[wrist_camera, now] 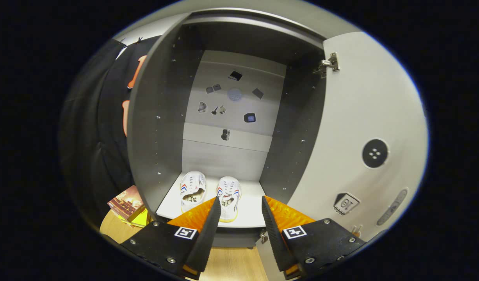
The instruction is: Open the shoe cabinet door, grab the shoes and put them into the shoe cabinet, then close the shoe cabinet door.
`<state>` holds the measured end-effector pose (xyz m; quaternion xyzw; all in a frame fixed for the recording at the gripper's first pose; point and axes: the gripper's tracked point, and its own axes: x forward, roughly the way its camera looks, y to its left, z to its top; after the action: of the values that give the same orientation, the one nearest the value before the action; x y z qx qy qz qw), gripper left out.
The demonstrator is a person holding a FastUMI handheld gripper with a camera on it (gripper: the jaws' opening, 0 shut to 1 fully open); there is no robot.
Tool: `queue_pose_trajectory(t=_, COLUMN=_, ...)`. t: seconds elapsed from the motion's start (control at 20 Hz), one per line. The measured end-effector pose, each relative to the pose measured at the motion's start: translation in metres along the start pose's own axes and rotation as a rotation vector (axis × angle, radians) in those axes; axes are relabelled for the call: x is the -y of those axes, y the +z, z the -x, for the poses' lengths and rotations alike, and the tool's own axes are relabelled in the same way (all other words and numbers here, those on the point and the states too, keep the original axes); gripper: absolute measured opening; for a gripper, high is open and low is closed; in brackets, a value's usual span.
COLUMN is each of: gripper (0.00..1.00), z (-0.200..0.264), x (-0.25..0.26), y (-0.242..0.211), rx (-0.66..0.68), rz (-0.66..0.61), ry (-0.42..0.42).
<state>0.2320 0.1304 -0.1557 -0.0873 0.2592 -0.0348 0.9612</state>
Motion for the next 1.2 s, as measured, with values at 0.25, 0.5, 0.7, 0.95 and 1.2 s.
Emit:
queue_pose_trajectory(t=0.25, gripper=0.68, z=0.069, x=0.016, y=-0.029, rx=-0.047, rz=-0.07, ry=0.045)
queue_pose_trajectory(t=0.5, gripper=0.68, z=0.121, x=0.06, y=-0.043, rx=-0.062, rz=0.002, ry=0.005)
queue_pose_trajectory(t=0.7, gripper=0.68, z=0.162, x=0.082, y=-0.04, rx=-0.04, rz=-0.015, ry=0.085)
queue_pose_trajectory(t=0.95, gripper=0.68, z=0.212, x=0.09, y=-0.047, rx=0.004, rz=0.008, ry=0.245)
queue_pose_trajectory(t=1.2, gripper=0.78, z=0.246, x=0.114, y=-0.05, rx=0.052, rz=-0.023, ry=0.335)
